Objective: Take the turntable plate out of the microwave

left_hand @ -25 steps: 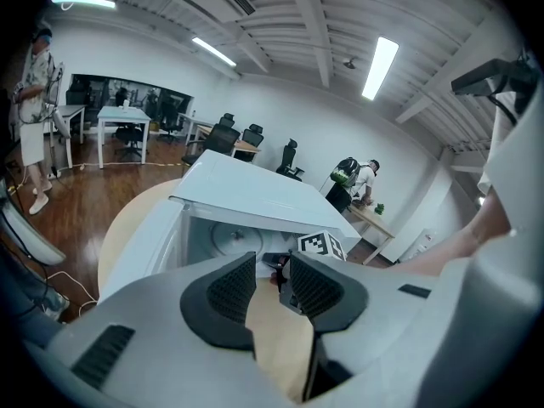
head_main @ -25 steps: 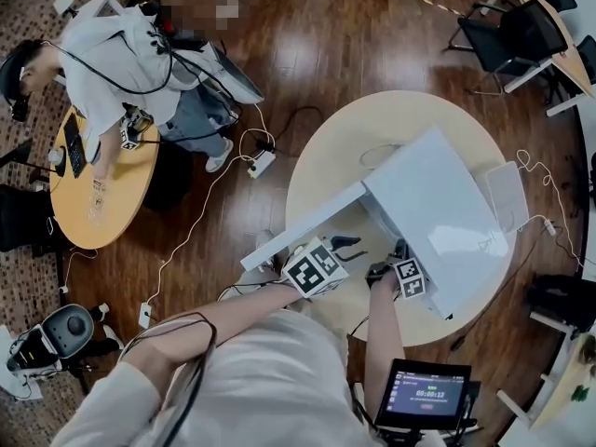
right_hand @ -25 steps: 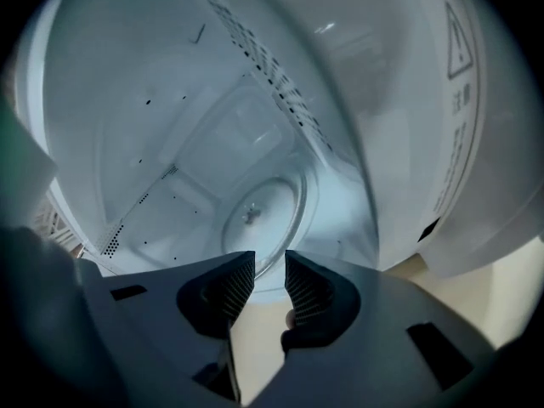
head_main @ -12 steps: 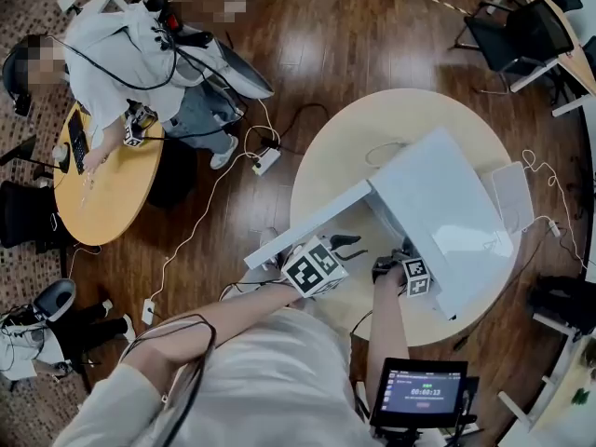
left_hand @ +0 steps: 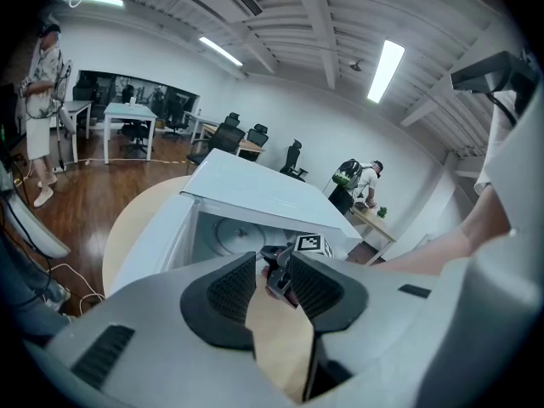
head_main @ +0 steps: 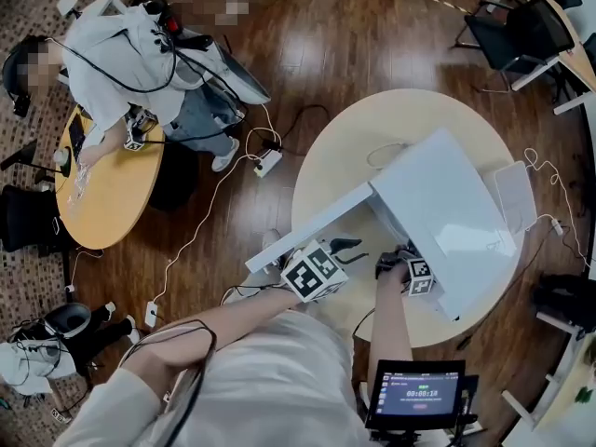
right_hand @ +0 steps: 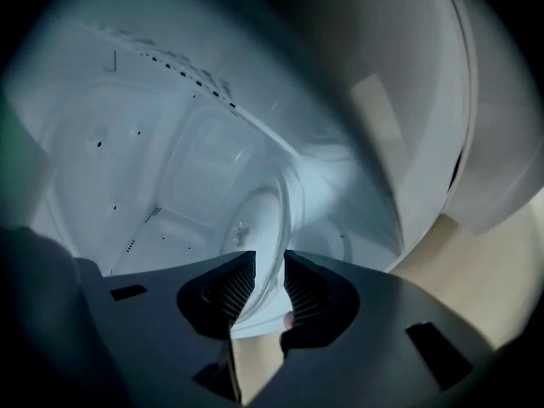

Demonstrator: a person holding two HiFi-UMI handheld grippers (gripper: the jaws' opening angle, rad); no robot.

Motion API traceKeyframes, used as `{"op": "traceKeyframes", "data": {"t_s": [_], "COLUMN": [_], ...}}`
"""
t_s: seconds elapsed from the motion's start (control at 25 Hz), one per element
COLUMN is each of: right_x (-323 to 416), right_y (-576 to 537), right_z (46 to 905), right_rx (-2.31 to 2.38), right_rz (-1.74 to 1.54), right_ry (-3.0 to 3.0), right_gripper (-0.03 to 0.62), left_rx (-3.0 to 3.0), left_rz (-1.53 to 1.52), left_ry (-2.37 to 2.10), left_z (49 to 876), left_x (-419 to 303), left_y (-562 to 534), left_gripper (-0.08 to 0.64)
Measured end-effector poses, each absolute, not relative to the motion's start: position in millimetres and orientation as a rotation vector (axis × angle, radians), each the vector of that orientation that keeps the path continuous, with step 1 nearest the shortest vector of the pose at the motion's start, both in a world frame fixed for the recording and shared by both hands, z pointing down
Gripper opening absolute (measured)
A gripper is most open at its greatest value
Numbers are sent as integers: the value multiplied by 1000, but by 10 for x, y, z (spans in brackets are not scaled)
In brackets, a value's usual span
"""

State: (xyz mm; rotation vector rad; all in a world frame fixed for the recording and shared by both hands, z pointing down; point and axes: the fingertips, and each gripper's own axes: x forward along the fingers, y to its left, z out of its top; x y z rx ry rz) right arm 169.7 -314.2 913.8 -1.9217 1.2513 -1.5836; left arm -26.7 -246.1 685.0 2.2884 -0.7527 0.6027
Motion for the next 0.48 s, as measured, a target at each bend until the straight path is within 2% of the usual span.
{"op": "traceKeyframes", "data": {"t_s": [0.24, 0.36, 0.48], "right_x": [1717, 1736, 1761], "right_y": [-3152, -3129, -3127], "right_z": [9104, 9112, 9093], "right_rx": [-1927, -1929, -1916], "right_rz": [-1540, -1542, -1541], "right_ry": [1234, 1189, 1163], "right_gripper": [107, 65, 55], "left_rx": [2274, 2268, 2267], "left_rz": [618, 621, 621], "left_ry": [-747, -751, -750], "left_z": [6897, 6897, 6883], "left_x": [-311, -334, -329], "left_y": [-2414, -2422, -2430], "left_gripper": [135, 135, 135]}}
